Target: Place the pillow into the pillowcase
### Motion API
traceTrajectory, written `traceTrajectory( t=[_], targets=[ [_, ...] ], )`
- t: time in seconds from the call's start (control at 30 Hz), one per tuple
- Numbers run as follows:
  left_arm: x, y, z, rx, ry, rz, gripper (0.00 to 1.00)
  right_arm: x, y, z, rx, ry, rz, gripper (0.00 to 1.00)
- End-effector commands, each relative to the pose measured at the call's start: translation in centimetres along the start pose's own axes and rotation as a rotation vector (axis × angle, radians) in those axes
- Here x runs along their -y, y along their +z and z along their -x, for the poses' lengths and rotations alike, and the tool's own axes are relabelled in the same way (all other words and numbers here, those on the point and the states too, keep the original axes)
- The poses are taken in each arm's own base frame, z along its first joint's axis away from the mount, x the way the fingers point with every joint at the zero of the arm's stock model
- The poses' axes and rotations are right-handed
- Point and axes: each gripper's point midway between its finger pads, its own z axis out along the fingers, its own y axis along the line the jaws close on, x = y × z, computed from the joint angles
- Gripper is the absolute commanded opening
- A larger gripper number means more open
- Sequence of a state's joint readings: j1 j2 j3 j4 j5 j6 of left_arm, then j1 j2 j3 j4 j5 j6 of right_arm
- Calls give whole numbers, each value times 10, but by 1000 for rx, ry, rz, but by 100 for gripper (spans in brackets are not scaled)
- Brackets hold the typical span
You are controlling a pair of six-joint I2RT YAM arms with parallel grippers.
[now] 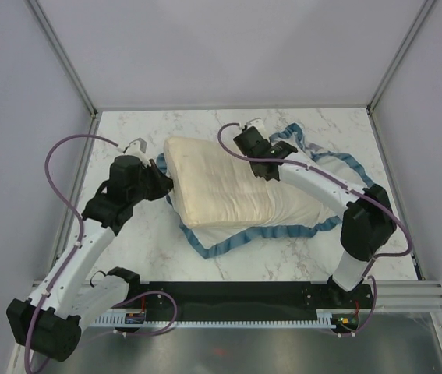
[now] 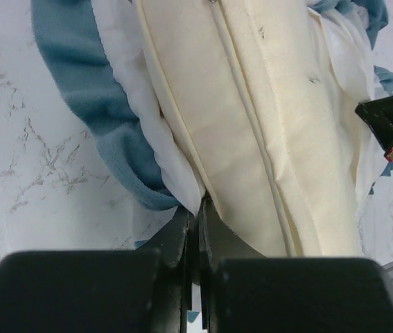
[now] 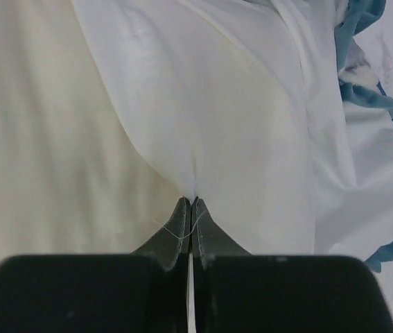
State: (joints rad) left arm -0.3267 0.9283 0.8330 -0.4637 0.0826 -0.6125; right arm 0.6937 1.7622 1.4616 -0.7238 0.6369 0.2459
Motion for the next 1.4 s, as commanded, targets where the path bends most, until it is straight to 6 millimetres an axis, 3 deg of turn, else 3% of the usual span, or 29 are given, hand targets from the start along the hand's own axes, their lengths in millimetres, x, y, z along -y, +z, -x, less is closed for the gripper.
traceTrajectory(
  t=[0.0,0.07,0.1,0.13,0.17,0.2,0.27,0.3,0.37,0.4,0.47,0.5,0.57,0.6,0.67,0.7,0.77,0.8,0.93,0.97,1.07,1.1,1.13,1.17,1.23,1.3,1.37],
  targets=[
    [41,-28,63,185,53,-101,2,-21,-58,75,201,157,304,0],
    [62,-46,88,237,60,-149,2,-23,-88,107,281,223,416,0],
    [85,-64,107,275,53,-217,2,-25,-101,120,307,244,488,0],
    [95,-67,116,282,57,-240,2,-25,-112,131,329,262,531,0],
    [106,-75,126,300,61,-267,2,-18,-134,155,385,305,580,0],
    [127,-98,150,359,68,-320,2,-17,-145,166,403,326,649,0],
    [145,-111,167,382,72,-363,2,3,-178,200,494,391,708,0],
    [161,-135,186,441,82,-405,2,12,-190,211,516,433,755,0],
    [173,-153,204,494,84,-430,2,29,-224,234,595,474,830,0],
    [186,-179,221,557,91,-466,2,41,-229,241,607,526,842,0],
    [199,-192,238,596,94,-487,2,48,-242,250,638,561,899,0],
    [211,-216,252,647,99,-524,2,52,-237,252,631,581,902,0],
    [221,-222,265,670,100,-543,2,49,-229,251,599,609,923,0],
    [230,-245,274,719,107,-573,2,48,-228,251,596,610,938,0],
    [235,-257,285,762,115,-578,2,44,-231,252,600,615,996,0],
    [238,-279,294,821,111,-588,2,54,-234,255,620,628,1001,0],
    [240,-296,301,869,111,-594,2,73,-249,266,672,667,1031,0],
    [243,-313,307,912,117,-606,2,94,-252,270,704,688,1024,0],
    [240,-348,319,1031,93,-603,2,151,-279,281,811,781,1086,0],
    [235,-343,321,1037,75,-582,2,174,-290,287,864,832,1112,0],
    [226,-357,323,1109,10,-589,2,191,-317,289,957,818,1240,0],
    [219,-324,318,1060,-2,-558,2,203,-323,289,967,850,1267,0],
    [217,-322,314,1052,-16,-570,2,208,-331,289,977,841,1300,0],
    [214,-294,309,1005,-45,-570,2,226,-343,292,1047,827,1294,0],
    [215,-268,303,944,-60,-579,2,239,-364,293,1083,850,1347,0],
    [216,-239,295,875,-81,-594,2,244,-379,293,1140,831,1382,0],
    [219,-235,298,870,-89,-604,2,233,-380,290,1117,814,1384,0]
  ],
)
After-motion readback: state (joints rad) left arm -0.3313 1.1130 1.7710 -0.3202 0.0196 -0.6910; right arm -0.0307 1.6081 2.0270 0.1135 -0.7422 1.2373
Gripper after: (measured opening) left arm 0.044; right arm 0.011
